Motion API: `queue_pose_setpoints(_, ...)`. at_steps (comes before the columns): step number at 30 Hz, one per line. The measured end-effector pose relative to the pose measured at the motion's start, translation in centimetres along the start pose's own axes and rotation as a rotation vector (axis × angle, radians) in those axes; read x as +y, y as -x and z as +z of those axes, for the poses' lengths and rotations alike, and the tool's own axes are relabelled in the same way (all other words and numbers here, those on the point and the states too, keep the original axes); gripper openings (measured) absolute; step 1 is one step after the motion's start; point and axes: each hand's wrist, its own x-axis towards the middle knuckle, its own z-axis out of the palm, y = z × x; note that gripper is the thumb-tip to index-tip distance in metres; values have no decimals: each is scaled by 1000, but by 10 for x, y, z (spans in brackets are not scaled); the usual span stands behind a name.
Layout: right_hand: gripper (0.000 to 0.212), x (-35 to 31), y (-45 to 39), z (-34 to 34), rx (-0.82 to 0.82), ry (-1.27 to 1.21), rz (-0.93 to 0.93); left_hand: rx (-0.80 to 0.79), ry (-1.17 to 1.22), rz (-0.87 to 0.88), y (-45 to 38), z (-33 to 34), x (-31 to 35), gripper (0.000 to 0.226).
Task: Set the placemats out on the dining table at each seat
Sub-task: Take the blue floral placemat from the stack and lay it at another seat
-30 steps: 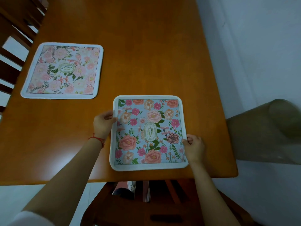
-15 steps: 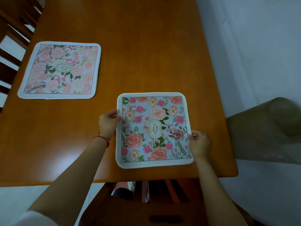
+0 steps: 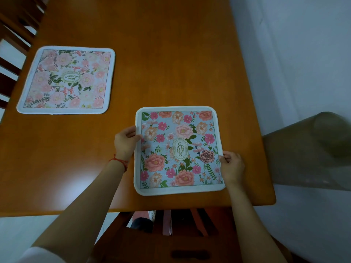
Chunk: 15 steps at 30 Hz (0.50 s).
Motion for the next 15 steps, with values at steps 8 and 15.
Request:
queue_pose_setpoints(8,22,-3,1,-2,-10,-1,4,7,-1,-4,-1,0,-1,35)
queue_pose_setpoints(15,25,-7,6,-5,-18,9,17,-9,1,-40,7,-6,-4,32)
